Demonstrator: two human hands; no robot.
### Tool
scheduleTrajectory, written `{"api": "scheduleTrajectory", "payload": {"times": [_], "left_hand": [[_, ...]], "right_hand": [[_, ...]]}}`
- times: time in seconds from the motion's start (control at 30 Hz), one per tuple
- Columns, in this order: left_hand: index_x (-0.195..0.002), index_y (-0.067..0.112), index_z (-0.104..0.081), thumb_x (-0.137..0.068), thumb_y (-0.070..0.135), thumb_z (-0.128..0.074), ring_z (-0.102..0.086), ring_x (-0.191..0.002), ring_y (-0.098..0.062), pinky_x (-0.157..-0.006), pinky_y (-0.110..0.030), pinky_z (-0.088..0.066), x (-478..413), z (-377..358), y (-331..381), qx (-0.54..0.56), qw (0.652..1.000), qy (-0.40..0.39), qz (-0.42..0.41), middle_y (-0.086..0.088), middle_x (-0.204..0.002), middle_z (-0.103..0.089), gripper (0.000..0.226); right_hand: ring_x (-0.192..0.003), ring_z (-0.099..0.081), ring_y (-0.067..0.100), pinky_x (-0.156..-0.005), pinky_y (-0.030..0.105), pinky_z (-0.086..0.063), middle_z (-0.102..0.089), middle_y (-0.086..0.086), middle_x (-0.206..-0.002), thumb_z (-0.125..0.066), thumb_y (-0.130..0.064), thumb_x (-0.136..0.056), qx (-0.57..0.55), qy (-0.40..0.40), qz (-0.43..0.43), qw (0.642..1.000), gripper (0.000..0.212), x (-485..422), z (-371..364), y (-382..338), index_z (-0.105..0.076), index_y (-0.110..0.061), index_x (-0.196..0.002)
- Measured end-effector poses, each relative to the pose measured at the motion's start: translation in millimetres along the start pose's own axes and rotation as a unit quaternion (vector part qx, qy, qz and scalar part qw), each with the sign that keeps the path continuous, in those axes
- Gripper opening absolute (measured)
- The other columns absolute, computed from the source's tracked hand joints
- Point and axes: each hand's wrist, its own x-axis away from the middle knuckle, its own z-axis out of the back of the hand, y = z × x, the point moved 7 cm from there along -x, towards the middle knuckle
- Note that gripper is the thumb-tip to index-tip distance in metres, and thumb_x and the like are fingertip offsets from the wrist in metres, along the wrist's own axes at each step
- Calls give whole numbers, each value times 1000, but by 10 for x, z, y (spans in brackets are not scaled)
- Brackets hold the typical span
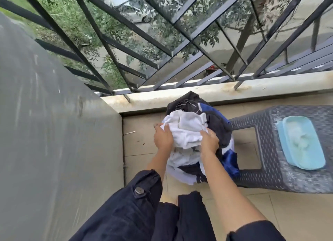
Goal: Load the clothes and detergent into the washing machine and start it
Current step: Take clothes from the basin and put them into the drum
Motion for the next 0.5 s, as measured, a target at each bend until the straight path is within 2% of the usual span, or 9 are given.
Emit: {"api": "scheduleTrajectory", "payload": {"times": [0.07,0.13,0.2,0.27,0.37,0.4,0.5], "left_hand": [[-122,8,-45,-99,37,-39,-55,-113,-36,-99,-41,-43,162,138,121,17,1000,-6,-4,-18,-124,-58,38],[-120,12,-48,-96,43,-43,-54,-113,-33,-102,-44,-41,348,265,275,49,999,-18,-5,-15,-122,-59,40],[-122,18,-50,-91,51,-50,-55,-112,-27,-103,-39,-40,553,346,464,77,996,-50,-19,-8,-119,-60,45],[-126,20,-53,-87,56,-54,-56,-113,-23,-100,-33,-42,773,420,664,87,991,-91,-47,-3,-121,-60,53],[-119,17,-60,-86,61,-51,-58,-114,-26,-102,-42,-45,1049,490,883,59,984,-148,-79,-5,-123,-64,56],[-119,18,-60,-84,65,-51,-58,-115,-26,-103,-44,-44,1147,502,942,64,981,-167,-77,-5,-124,-63,59],[-123,28,-59,-53,94,-46,-60,-113,-26,-102,-47,-45,1220,436,944,117,973,-194,-54,0,-123,-65,97]], "right_hand": [[-98,-57,25,-87,39,-49,-63,4,-106,-54,-21,-84,-30,-17,-24,999,24,173,78,-167,-67,-20,-104],[-93,-56,24,-83,38,-47,-61,1,-96,-57,-27,-84,-54,-25,-43,997,9,382,176,-382,-63,-22,-81],[-89,-57,23,-86,38,-49,-62,-1,-89,-61,-33,-84,-69,-26,-33,997,17,552,290,-609,-59,-22,-71],[-94,-60,24,-92,40,-50,-65,0,-94,-64,-39,-81,-62,-32,-9,998,20,718,396,-817,-61,-21,-72],[-102,-64,29,-95,47,-50,-69,5,-101,-67,-53,-71,-53,-35,6,998,30,898,577,-999,-63,-23,-70],[-103,-64,29,-95,47,-50,-69,6,-101,-69,-52,-71,-60,-36,6,998,30,1018,651,-1091,-62,-23,-68],[-100,-62,25,-93,41,-52,-65,8,-104,-73,-40,-76,-95,-47,-14,994,26,1391,826,-1378,-61,-18,-78]]}}
